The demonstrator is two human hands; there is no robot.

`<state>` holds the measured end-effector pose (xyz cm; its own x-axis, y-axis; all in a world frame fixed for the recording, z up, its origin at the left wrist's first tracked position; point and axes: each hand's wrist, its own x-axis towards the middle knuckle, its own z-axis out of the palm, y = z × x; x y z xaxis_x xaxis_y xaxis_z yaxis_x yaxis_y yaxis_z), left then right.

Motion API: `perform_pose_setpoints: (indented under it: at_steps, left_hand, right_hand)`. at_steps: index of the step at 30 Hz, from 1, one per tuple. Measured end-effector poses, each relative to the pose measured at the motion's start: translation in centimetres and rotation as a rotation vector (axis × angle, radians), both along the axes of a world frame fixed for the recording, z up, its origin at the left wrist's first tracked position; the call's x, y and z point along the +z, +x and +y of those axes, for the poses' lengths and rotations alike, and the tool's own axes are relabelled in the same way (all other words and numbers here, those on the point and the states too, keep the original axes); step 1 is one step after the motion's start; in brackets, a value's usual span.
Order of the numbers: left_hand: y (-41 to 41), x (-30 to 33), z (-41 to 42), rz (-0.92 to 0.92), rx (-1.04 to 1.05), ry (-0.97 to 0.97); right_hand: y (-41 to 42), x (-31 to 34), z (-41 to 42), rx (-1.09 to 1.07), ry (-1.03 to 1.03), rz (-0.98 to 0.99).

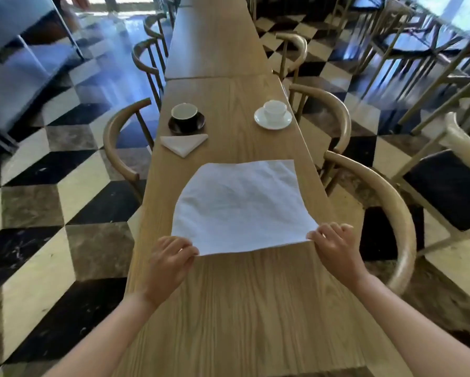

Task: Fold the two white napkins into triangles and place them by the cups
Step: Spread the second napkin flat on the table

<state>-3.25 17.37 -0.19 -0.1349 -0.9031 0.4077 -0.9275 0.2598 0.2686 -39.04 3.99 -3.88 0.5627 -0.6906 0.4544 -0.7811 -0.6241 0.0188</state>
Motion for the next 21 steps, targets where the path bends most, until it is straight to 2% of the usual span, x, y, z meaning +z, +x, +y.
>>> perform_pose_setpoints:
  at_steps: [4,9,13,18,21]
  left_hand:
    - [-1.9,-5.8,3.3,0.051,0.012,0.179]
    - [-2.8,-10.7,6.3,0.123,0.098,0.327]
    - [-3.0,-12.0,7.6,0.174,0.176,0.326]
    - [-3.5,-12.2,10.4,0.163,0.129,0.363]
    - [-4.5,-12.0,10.9,0.146,0.165,0.314]
  right_hand:
    - [-2.4,-6.4,3.4,0.07,0.177,0.076]
    - [-3.4,-10.6,6.6,0.078,0.316,-0.009]
    - [-4.1,-10.8,7.7,0.037,0.37,-0.074]
    - [-5.0,-9.9,10.2,0.027,0.469,-0.078]
    - [-3.6,-8.8,12.0,-0.024,0.515,-0.103]
